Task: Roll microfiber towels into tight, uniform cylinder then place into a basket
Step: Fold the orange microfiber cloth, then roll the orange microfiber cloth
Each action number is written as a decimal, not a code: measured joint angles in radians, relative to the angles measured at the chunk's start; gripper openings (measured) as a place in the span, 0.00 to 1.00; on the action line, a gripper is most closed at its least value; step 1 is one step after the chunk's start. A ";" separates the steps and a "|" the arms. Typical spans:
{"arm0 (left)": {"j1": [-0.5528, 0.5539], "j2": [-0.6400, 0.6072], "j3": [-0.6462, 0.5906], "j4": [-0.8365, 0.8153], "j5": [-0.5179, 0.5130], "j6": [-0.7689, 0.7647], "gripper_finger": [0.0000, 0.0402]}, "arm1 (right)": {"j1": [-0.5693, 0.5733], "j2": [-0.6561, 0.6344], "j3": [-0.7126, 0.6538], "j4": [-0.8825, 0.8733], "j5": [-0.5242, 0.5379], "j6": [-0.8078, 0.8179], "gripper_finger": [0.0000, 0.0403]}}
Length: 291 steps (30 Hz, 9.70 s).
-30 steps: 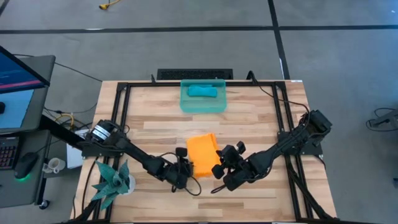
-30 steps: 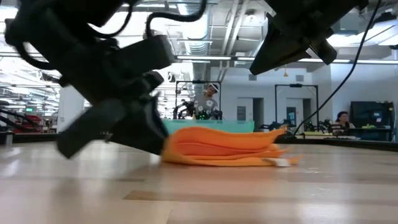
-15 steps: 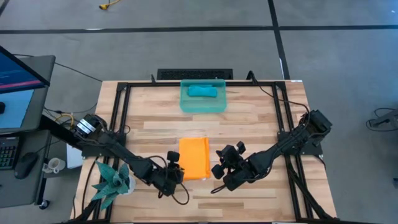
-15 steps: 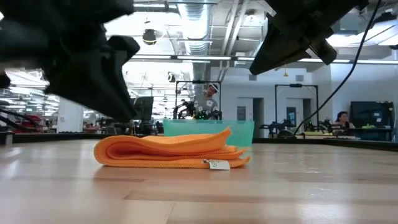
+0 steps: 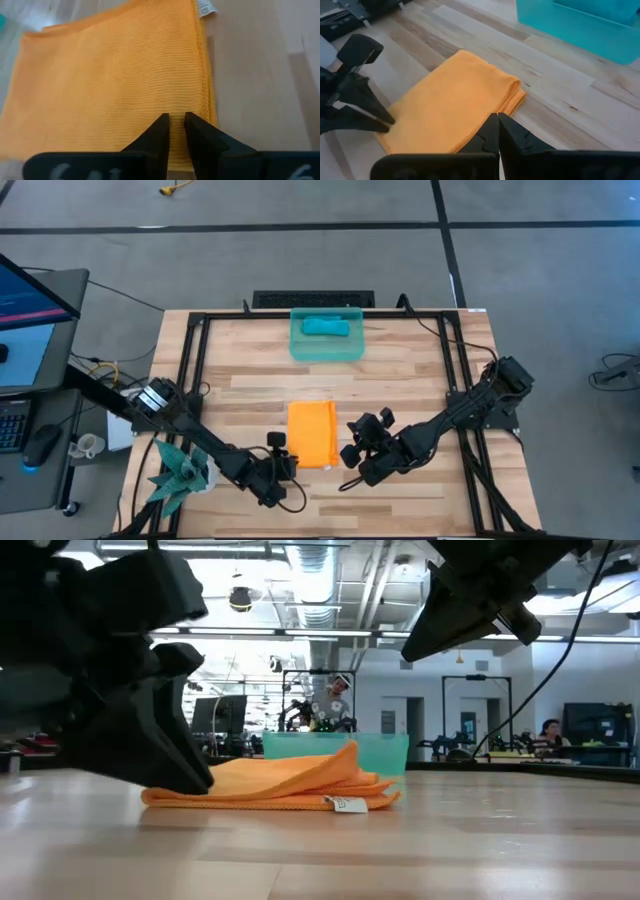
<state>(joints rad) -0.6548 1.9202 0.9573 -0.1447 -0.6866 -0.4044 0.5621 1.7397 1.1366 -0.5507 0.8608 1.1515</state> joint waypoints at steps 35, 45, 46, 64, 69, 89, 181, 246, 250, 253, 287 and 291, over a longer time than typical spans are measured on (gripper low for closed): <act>-0.187 -0.168 0.175 -0.404 -0.004 -0.004 0.14 | 0.051 0.000 0.001 0.374 -0.376 -0.762 0.21; -0.148 -0.167 0.134 -0.372 0.191 -0.097 0.20 | 0.029 0.067 0.001 0.496 -0.502 -1.038 0.46; -0.144 -0.167 0.130 -0.366 0.202 -0.085 0.22 | 0.030 0.082 0.001 0.507 -0.505 -1.072 0.48; -0.052 -0.167 -0.014 -0.091 0.123 0.040 0.37 | -0.042 0.280 0.001 0.538 -0.500 -1.118 0.53; -0.042 -0.167 -0.048 -0.024 0.107 0.107 0.37 | -0.059 0.280 0.001 0.496 -0.501 -1.056 0.52; 0.013 -0.166 -0.196 0.209 0.179 0.277 0.37 | -0.112 0.275 0.003 0.446 -0.650 -0.985 0.51; 0.082 -0.166 -0.042 -0.044 0.479 -0.451 0.02 | -0.184 0.278 0.136 0.278 -0.661 -0.171 0.03; 0.002 -0.021 0.080 -0.231 -0.024 -0.313 0.22 | -0.205 0.278 0.135 0.245 -0.677 -0.107 0.02; 0.004 -0.021 0.078 -0.220 0.014 -0.304 0.22 | -0.205 0.278 0.135 0.245 -0.679 -0.102 0.03; 0.013 -0.021 0.047 -0.218 0.023 -0.330 0.22 | -0.205 0.278 0.135 0.248 -0.710 -0.077 0.04; 0.029 -0.023 -0.024 -0.176 0.089 -0.360 0.22 | -0.226 0.195 0.135 0.173 -0.722 -0.209 0.49; 0.029 -0.023 -0.024 -0.177 0.089 -0.360 0.22 | -0.216 0.137 0.135 0.120 -0.675 -0.319 0.49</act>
<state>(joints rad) -0.6254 1.8977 0.9329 -0.3214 -0.5976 -0.7647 0.3460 1.8770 1.2720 -0.4304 0.1861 0.8325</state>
